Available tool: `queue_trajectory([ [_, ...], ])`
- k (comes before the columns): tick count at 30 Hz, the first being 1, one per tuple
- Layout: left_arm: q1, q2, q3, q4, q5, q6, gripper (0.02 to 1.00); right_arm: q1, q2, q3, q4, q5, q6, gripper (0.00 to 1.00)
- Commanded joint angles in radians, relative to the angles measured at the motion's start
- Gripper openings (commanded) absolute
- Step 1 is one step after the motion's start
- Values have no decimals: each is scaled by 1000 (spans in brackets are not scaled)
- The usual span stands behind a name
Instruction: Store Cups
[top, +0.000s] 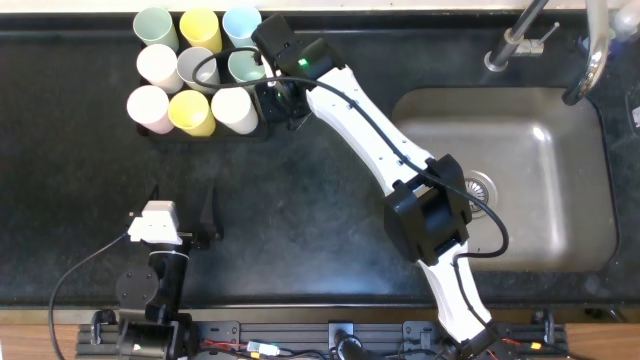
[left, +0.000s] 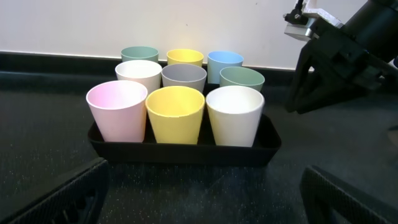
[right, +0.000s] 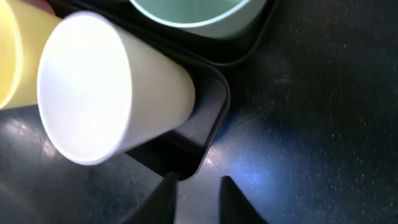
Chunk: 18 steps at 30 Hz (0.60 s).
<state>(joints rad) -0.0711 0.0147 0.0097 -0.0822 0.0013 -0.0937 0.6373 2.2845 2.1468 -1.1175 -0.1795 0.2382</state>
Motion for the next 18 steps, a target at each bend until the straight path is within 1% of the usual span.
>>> queue_trajectory([
  [1, 3, -12, -2, -2, 12, 18, 1000, -2, -47, 14, 10, -10, -12, 316],
  [3, 3, -12, -2, -2, 12, 18, 1000, -17, -100, 14, 11, -9, -39, 351],
  [7, 3, -12, -2, -2, 12, 18, 1000, -71, -229, 14, -12, 8, -127, 441],
  [14, 3, -12, -2, -2, 12, 18, 1000, -248, -469, 7, -107, 129, -228, 566],
  [18, 3, -12, -2, -2, 12, 18, 1000, -358, -638, -76, -105, 137, -306, 654],
])
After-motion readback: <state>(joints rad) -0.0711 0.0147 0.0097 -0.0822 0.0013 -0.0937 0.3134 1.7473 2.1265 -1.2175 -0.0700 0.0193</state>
